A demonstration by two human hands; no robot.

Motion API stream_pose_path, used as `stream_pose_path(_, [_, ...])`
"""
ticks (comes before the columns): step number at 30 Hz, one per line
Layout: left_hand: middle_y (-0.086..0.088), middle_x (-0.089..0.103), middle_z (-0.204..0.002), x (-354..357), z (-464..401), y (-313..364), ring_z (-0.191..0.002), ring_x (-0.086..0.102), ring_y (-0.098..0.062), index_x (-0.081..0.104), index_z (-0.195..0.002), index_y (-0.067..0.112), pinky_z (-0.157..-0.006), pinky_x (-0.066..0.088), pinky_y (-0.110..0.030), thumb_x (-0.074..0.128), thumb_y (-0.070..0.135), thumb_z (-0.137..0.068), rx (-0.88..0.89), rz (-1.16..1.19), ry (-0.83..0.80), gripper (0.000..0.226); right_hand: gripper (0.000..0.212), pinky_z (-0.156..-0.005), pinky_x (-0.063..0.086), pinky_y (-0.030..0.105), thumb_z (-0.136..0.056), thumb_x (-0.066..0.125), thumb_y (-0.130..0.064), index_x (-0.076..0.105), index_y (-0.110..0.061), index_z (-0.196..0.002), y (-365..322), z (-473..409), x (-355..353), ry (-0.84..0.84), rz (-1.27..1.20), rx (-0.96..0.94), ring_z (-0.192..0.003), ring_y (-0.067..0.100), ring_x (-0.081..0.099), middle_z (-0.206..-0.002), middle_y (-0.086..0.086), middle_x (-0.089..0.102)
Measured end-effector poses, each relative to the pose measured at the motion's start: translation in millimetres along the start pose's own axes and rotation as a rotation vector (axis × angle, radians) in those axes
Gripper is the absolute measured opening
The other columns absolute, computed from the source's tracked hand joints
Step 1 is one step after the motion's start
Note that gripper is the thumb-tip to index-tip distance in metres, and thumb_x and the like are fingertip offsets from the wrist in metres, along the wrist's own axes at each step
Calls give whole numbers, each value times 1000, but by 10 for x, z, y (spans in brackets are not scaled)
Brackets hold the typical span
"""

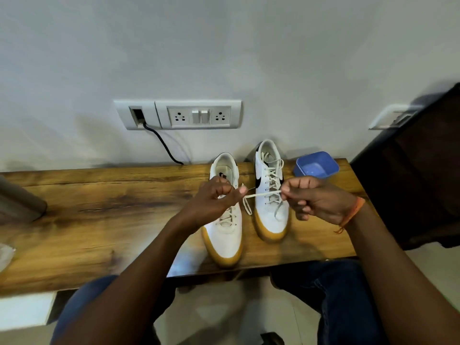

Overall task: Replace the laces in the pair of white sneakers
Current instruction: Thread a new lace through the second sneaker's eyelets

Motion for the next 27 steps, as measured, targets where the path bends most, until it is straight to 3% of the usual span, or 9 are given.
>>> stream_pose_path(5, [-6,55,-92,64,225,161,-85,55,-8,64,-71,12,-75,40,-26,58,51,-90,26,164,47,44,33,-51,32,25,-71,81,-47,74,-16,-80,-104,369,74,120,-20,-54,-58,10,32,-79,12,39])
stream_pose_path(8, [-7,52,-88,102,347,206,-84,53,-14,60,-69,15,-77,39,-30,60,51,-91,48,320,42,43,22,-56,32,27,-83,74,-38,72,-18,-72,-166,539,108,200,-61,-82,-63,9,40,-77,4,54])
stream_pose_path(12, [-13,55,-89,136,592,246,-90,55,-16,61,-68,15,-89,41,-34,63,48,-89,102,385,53,40,20,-59,34,27,-85,63,-31,66,-19,-70,-167,716,165,235,-177,-111,-68,11,47,-74,-2,58])
stream_pose_path(16, [-27,57,-91,157,729,165,-89,56,-32,59,-63,19,-86,39,-35,64,57,-80,78,395,103,43,39,-58,34,28,-62,88,-50,60,-23,-62,-195,792,197,229,-351,-163,-69,11,51,-74,-3,54])
stream_pose_path(18, [-26,60,-92,194,761,85,-97,58,-38,62,-61,19,-86,40,-36,65,55,-80,45,375,108,41,43,-64,36,31,-54,92,-49,59,-21,-54,-203,792,221,197,-533,-252,-75,13,56,-82,-1,57])
stream_pose_path(21, [-25,61,-87,299,784,-9,-88,59,-37,67,-63,15,-79,42,-36,67,48,-85,20,286,59,40,39,-80,46,37,-67,85,-44,59,-20,-51,-246,752,367,106,-762,-343,-95,21,66,-102,5,70])
stream_pose_path(23, [-32,57,-83,366,773,-49,-75,52,-27,68,-66,10,-72,37,-33,67,48,-86,6,229,25,43,42,-89,50,40,-83,66,-45,59,-20,-50,-274,699,475,104,-861,-366,-103,24,67,-101,5,73])
stream_pose_path(25, [-32,57,-80,413,724,-124,-71,49,-21,69,-67,10,-69,35,-31,67,51,-85,-28,186,26,45,44,-85,54,37,-85,57,-47,60,-19,-51,-301,651,523,171,-951,-387,-91,21,69,-81,-1,73])
stream_pose_path(27, [-25,61,-76,456,650,-241,-66,50,-20,70,-66,14,-66,37,-32,67,56,-83,-61,114,22,45,42,-68,54,29,-83,57,-49,62,-19,-54,-307,567,503,239,-1016,-412,-70,14,66,-69,-4,67])
Point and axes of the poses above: each hand's wrist, its own z-axis away from the middle knuckle, its own x-axis out of the palm, y = z × x, the point moved 3 cm from there along -z, towards the middle knuckle
